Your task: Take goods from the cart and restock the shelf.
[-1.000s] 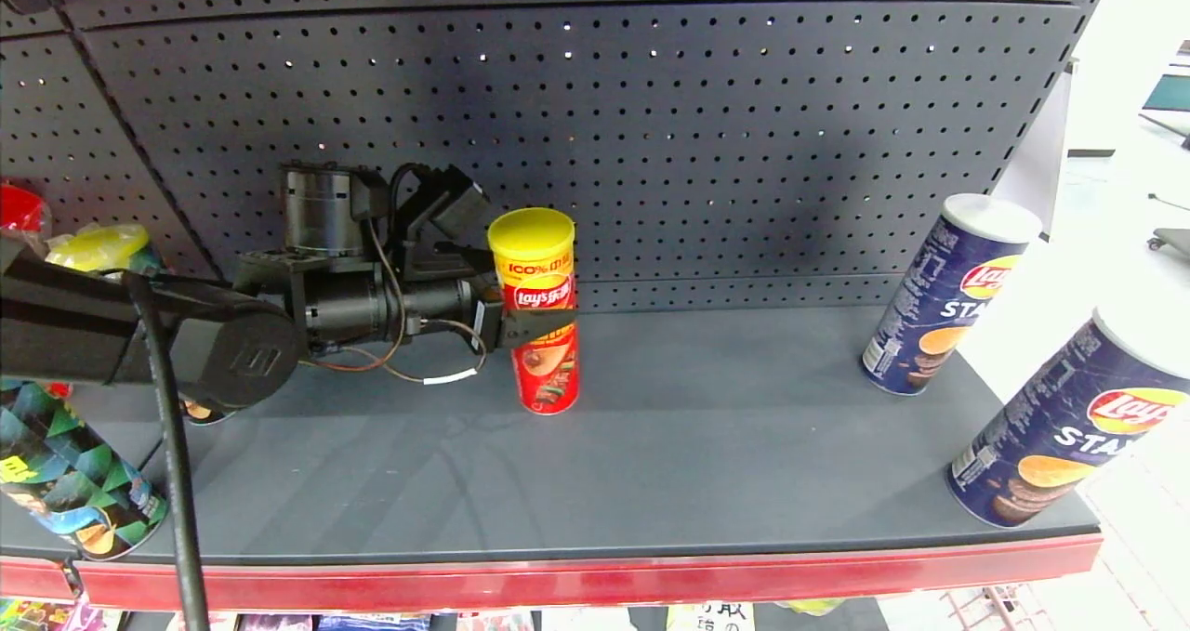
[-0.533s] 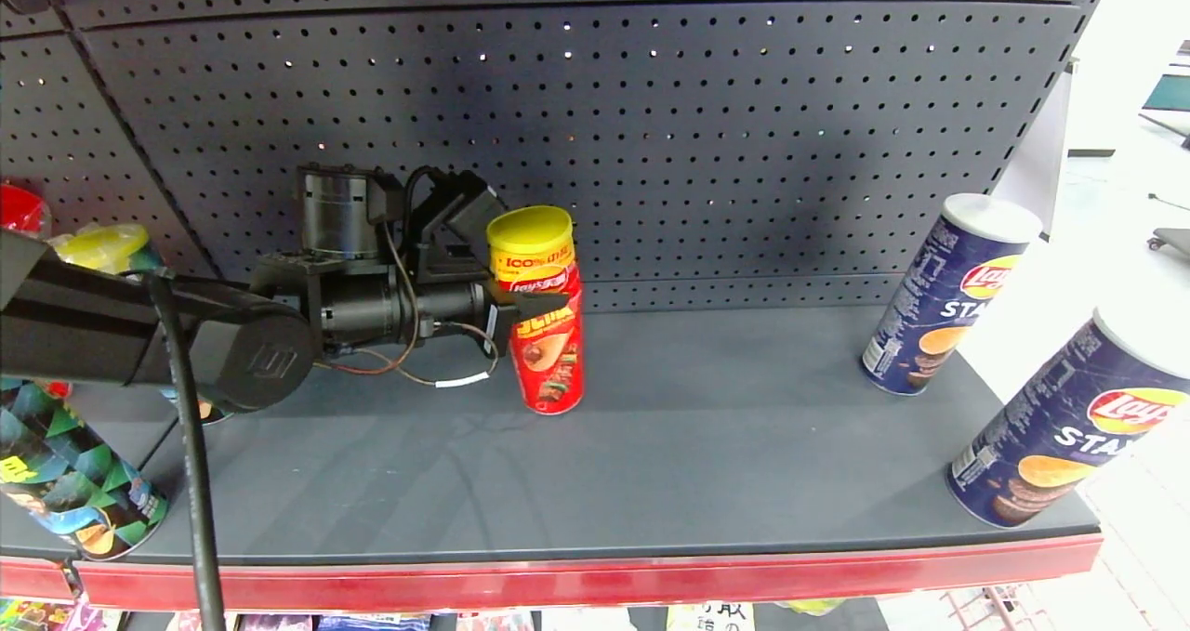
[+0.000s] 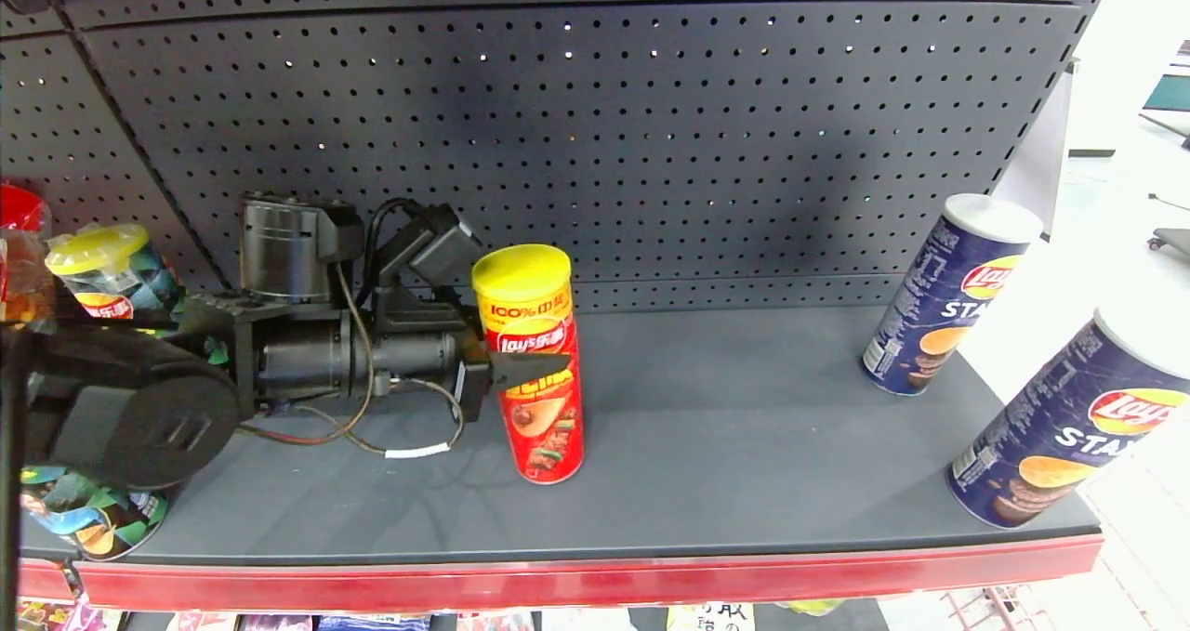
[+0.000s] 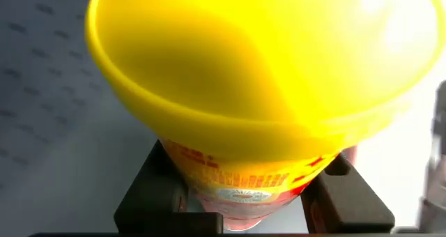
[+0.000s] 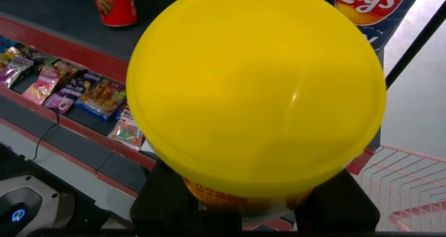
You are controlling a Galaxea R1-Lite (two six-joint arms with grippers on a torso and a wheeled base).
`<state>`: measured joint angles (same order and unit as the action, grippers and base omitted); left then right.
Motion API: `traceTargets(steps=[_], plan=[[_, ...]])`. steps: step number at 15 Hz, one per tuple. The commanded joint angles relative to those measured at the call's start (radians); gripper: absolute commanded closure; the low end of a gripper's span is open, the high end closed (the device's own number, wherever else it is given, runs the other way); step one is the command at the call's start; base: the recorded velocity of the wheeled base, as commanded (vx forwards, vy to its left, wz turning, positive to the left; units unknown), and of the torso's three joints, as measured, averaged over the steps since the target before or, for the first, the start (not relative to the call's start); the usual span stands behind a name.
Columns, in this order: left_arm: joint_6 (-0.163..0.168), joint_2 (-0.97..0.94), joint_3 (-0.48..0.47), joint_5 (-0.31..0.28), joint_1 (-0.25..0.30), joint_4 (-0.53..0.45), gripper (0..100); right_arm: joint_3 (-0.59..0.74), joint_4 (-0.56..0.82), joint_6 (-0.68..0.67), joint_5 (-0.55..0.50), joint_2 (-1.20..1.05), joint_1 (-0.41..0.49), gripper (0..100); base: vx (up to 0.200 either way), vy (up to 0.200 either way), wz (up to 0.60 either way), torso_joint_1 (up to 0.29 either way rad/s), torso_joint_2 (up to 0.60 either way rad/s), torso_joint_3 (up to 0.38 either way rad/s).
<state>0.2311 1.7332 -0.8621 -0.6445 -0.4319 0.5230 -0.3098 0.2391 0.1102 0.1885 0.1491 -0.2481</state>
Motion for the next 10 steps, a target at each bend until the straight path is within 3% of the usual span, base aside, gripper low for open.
traceTargets(steps=[1, 4, 8, 10], plan=[[0.004, -0.113, 0.086, -0.006, -0.024, 0.002, 100, 0.0, 0.0, 0.0, 0.0, 0.006, 0.0, 100, 0.0, 0.0, 0.0, 0.0, 0.0, 0.0], [0.008, -0.139, 0.141, -0.004, -0.031, 0.006, 100, 0.0, 0.0, 0.0, 0.002, 0.006, -0.002, 100, 0.0, 0.0, 0.0, 0.0, 0.0, 0.0], [0.059, -0.132, 0.163, -0.004, -0.031, 0.005, 100, -0.002, 0.0, 0.0, 0.0, 0.004, 0.0, 100, 0.0, 0.0, 0.0, 0.0, 0.0, 0.0], [0.065, -0.135, 0.169, -0.006, -0.044, 0.005, 100, -0.002, 0.0, 0.0, 0.0, 0.003, 0.0, 100, 0.0, 0.0, 0.0, 0.0, 0.0, 0.0]])
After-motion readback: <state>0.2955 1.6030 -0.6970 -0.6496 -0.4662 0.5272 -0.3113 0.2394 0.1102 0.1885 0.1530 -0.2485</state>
